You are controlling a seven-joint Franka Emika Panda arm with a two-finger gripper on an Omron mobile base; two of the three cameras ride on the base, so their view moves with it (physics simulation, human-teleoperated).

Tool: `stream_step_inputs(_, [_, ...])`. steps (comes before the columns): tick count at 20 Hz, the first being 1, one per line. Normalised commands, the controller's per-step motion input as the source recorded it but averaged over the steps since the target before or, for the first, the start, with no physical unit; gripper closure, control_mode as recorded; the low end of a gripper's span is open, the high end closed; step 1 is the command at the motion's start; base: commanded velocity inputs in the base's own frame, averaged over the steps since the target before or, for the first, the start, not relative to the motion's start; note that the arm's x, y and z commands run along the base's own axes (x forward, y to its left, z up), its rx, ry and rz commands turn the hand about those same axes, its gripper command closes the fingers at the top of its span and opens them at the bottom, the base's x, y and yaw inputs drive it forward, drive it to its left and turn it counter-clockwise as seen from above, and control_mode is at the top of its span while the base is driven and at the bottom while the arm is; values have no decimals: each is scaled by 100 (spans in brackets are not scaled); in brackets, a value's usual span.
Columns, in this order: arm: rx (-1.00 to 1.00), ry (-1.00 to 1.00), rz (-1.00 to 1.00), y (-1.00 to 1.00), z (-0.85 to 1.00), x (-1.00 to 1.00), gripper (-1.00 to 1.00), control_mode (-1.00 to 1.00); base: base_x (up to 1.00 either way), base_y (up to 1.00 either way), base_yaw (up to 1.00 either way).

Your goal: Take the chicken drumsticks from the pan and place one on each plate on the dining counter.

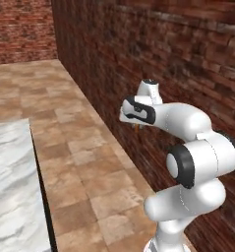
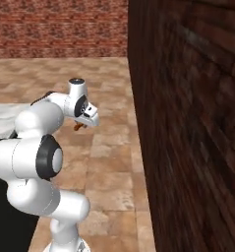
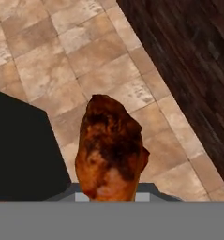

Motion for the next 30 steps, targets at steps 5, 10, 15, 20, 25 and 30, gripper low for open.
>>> stream_step_inputs(5, [0,0,0,0,0,0,100,100,92,-17,41])
stream_step_inputs(10, [0,0,0,0,0,0,100,100,96,-20,32])
stream_step_inputs(15, [0,0,0,0,0,0,100,100,96,-24,28])
stream_step_inputs(20, [0,0,0,0,0,0,100,100,95,-23,31])
stream_step_inputs(25, [0,0,0,0,0,0,100,100,94,-23,33])
stream_step_inputs(30, [0,0,0,0,0,0,100,100,90,-22,39])
